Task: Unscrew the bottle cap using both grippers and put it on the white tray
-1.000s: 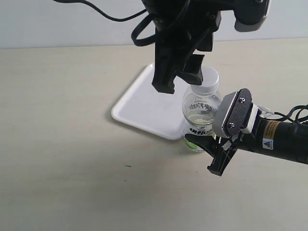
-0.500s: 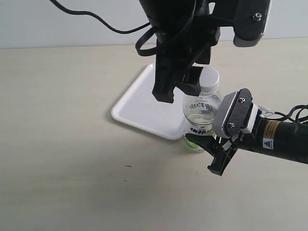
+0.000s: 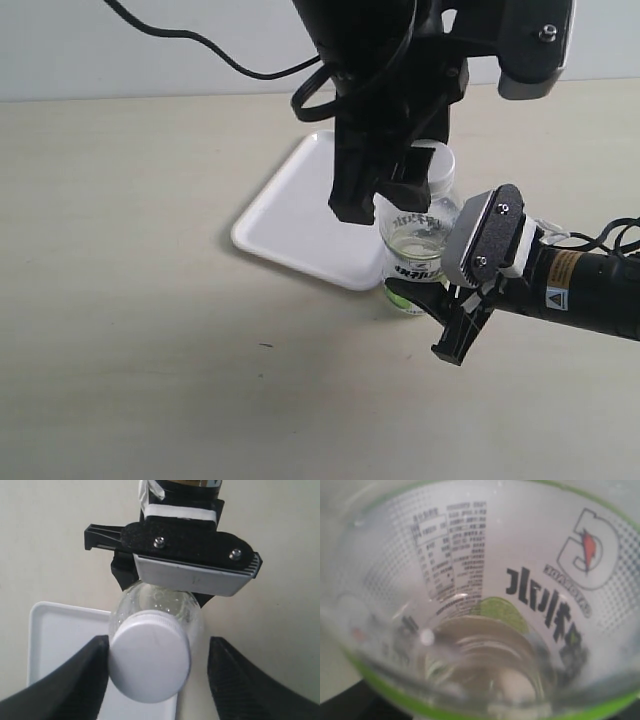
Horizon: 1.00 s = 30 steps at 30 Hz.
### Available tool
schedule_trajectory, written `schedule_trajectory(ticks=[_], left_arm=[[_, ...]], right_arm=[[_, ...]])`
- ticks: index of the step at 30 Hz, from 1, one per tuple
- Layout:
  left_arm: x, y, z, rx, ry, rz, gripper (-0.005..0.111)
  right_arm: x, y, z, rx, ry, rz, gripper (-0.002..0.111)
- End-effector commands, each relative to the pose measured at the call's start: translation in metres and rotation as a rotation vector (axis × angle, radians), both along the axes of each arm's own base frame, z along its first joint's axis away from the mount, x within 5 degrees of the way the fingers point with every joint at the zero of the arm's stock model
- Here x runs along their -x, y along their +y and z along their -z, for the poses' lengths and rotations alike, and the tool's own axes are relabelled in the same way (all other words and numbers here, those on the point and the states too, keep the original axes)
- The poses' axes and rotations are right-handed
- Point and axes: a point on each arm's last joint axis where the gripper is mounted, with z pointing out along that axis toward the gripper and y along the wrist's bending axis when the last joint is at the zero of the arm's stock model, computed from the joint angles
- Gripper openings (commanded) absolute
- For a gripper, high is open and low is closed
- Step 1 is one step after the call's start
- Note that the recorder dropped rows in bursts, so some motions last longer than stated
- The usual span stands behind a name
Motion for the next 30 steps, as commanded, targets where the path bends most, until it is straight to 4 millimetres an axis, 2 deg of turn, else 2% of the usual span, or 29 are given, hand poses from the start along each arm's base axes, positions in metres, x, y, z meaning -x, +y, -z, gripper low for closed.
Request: schedule_trajectory(ticks=[1, 7, 11, 12, 14, 20, 25, 30], left_arm=[[0.0015, -0.0017, 0.0025, 0.0, 0.016, 0.001, 0.056], [0.0017, -0.0015, 0.0027, -0.003, 0.018, 0.001, 0.038], [0.0017, -0.001, 0.0029, -0.009, 0.017, 0.001, 0.019], [0.0015, -0.0012, 0.0028, -0.007, 0.016, 0.001, 0.01], [0.0015, -0.0013, 0.0027, -0.005, 0.016, -0.001, 0.0], [-0.0002, -0.0047, 0.0009, 0.084, 0.122, -0.276, 0.0], [-0.0008, -0.0055, 0.0004, 0.153, 0.273, -0.612, 0.0], [-0.0009, -0.0055, 0.0004, 0.186, 0.359, -0.796, 0.0]], right_arm=[[0.0027, -0.0032, 0.0064, 0.062, 0.049, 0.0, 0.0], [0.0027, -0.0032, 0.0064, 0.062, 0.049, 0.0, 0.0], [0.0027, -0.0032, 0.0064, 0.062, 0.049, 0.0, 0.0], [0.0027, -0.0032, 0.0064, 0.062, 0.049, 0.0, 0.0], [0.0027, -0.0032, 0.0064, 0.062, 0.049, 0.0, 0.0], [0.0028, -0.0031, 0.0064, 0.056, 0.055, 0.004, 0.0], [0.0028, -0.0031, 0.0064, 0.053, 0.058, 0.007, 0.0], [0.0028, -0.0031, 0.0064, 0.046, 0.064, 0.013, 0.0]])
